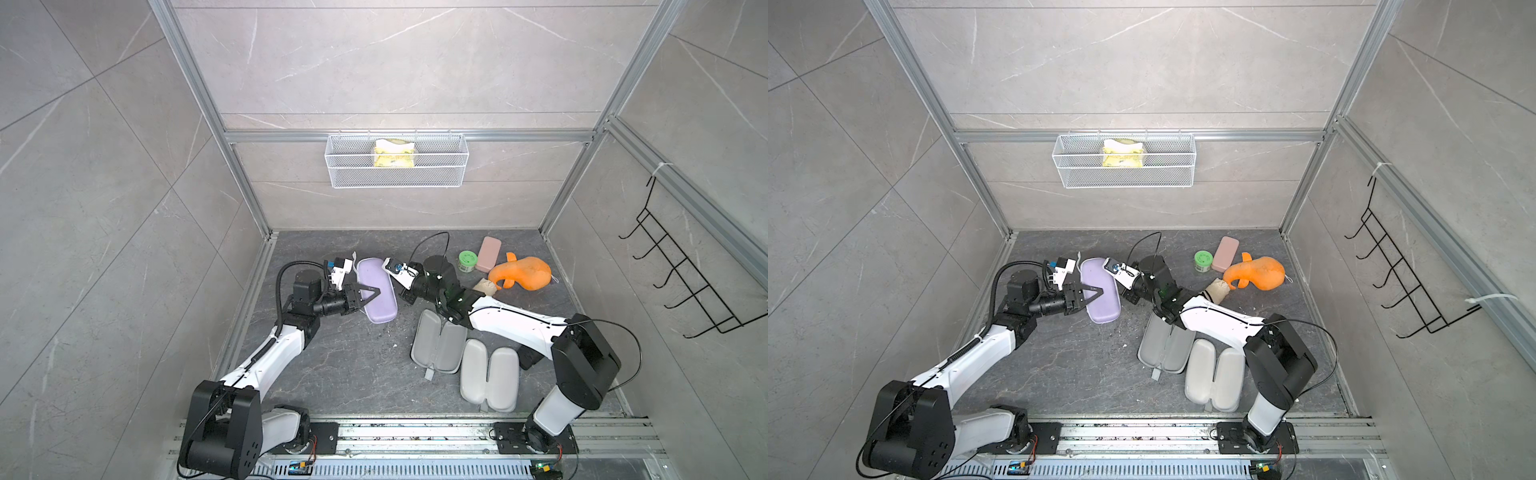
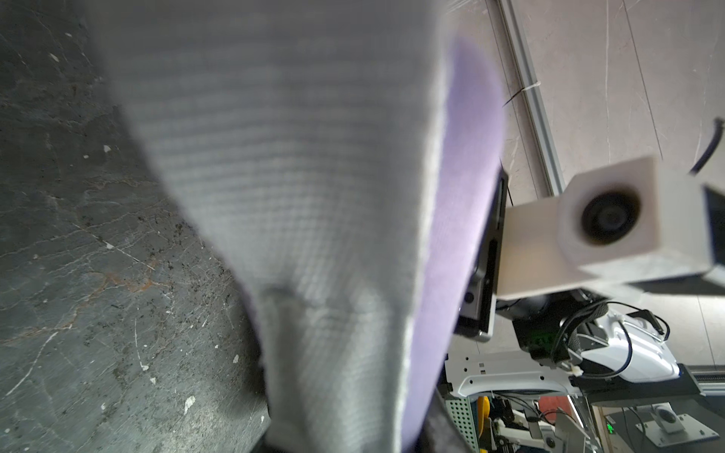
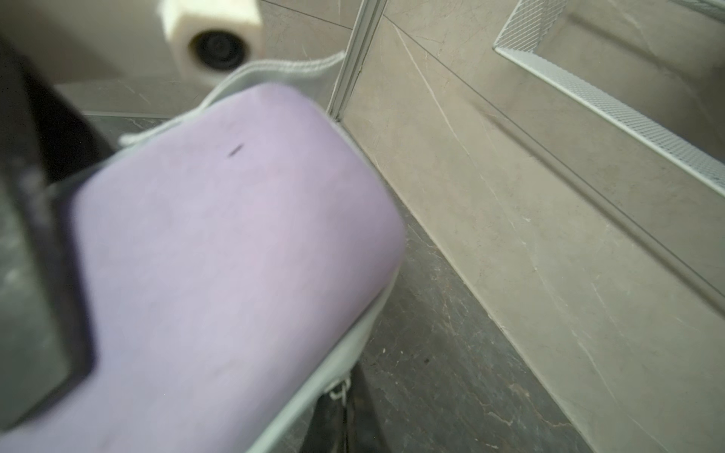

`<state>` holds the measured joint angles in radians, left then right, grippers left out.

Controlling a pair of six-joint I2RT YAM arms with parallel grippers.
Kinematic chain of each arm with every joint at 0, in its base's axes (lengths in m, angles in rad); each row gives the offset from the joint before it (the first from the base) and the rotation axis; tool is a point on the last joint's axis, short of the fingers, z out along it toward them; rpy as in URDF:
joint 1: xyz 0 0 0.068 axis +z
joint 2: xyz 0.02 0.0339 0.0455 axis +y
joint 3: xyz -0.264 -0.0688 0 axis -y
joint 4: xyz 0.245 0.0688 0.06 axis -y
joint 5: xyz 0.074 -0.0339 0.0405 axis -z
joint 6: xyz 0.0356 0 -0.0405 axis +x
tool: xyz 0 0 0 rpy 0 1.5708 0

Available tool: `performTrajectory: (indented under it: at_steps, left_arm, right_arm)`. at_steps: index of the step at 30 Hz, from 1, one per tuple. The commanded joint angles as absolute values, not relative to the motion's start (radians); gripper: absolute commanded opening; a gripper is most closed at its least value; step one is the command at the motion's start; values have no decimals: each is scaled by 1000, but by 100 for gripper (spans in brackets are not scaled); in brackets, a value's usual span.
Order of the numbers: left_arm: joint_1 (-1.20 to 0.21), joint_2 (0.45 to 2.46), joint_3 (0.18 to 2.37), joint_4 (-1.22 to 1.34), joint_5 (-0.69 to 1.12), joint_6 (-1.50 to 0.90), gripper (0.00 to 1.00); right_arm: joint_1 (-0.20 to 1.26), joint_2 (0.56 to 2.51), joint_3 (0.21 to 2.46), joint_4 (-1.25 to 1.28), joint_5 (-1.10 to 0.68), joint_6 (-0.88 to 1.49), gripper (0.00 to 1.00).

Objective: Put umbrellas into zippered umbrella sleeves
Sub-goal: Zip the zipper on the umbrella sleeve, then adjust the umbrella sleeve.

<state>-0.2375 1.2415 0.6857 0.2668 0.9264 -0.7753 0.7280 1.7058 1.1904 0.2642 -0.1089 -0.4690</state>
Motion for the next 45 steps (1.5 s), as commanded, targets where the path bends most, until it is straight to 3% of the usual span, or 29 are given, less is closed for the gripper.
performTrajectory:
  at_steps: [1, 10, 16, 22, 26, 37, 45]
  left_arm:
    - [-261, 1254, 669, 255, 985, -739, 13]
    - [-279, 1249, 674, 251, 961, -714, 12]
    - [-269, 1230, 699, 242, 937, -633, 14]
    - [-268, 1252, 741, 207, 956, -544, 22]
    - [-268, 1293, 765, 203, 989, -532, 24]
    - [-299, 1290, 768, 236, 1026, -506, 21]
    - [-314, 1284, 817, 163, 1099, -445, 20]
  right_arm:
    - [697, 1731, 1307, 304, -68, -479, 0]
    - [684, 1763, 1385, 206, -97, -460, 1]
    - [636, 1702, 1367, 38, -193, -281, 48]
    - [530, 1632, 1300, -9, -529, 30, 70]
    - [515, 1676, 1314, -10, -748, 181, 73]
    - [521, 1860, 1422, -8, -957, 309, 74]
    - [528, 1939, 1459, 130, -1137, 437, 62]
